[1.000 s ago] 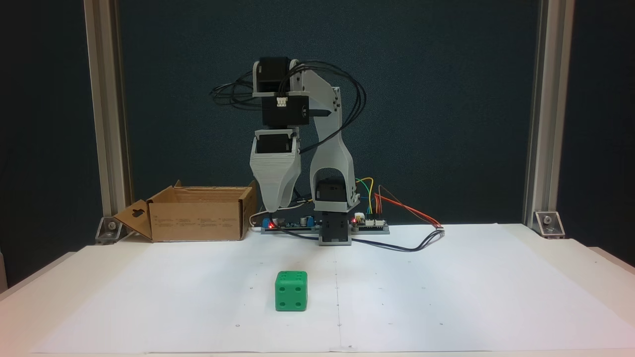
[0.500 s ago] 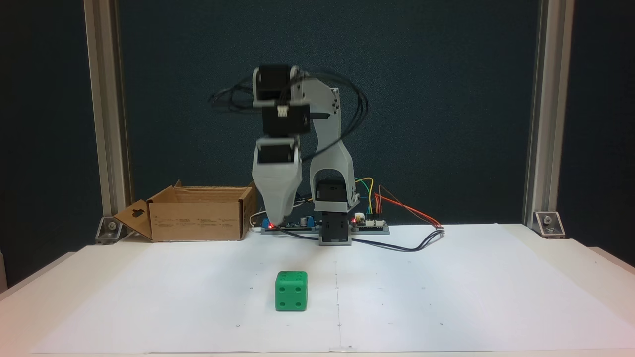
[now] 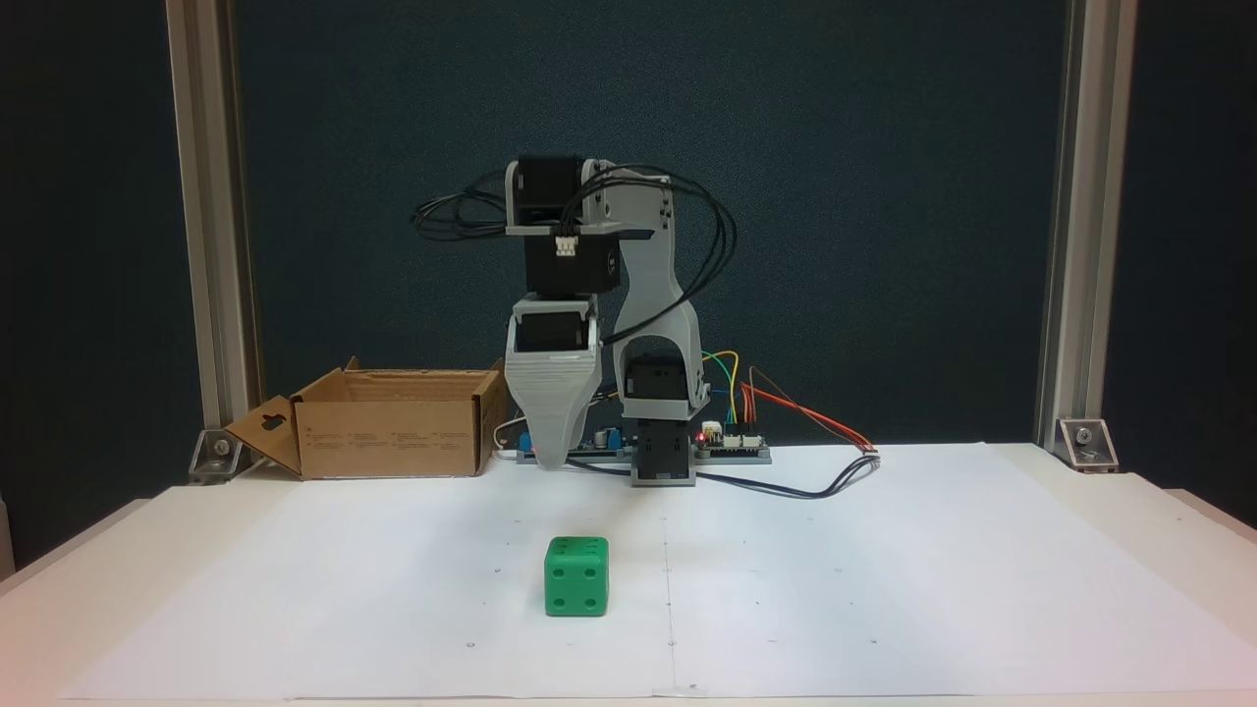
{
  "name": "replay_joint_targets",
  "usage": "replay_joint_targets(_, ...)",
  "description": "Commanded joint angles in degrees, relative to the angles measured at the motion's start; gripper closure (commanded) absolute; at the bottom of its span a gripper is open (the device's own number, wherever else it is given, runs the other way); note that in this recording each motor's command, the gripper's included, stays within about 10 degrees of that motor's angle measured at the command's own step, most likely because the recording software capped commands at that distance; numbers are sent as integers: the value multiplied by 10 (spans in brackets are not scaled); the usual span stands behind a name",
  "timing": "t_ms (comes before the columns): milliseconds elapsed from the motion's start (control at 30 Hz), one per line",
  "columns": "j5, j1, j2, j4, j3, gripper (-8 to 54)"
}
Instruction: Grasp a green dice and put it in the bin.
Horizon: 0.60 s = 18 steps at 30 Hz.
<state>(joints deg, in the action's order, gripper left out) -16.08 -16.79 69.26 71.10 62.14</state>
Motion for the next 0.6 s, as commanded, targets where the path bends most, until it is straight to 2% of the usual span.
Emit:
replay_joint_targets(0, 36, 5, 4, -19, -1, 15)
replay_joint_targets(267, 92, 7, 1, -33, 8, 17)
replay_joint_targets(567, 103, 19, -2, -61, 18, 17)
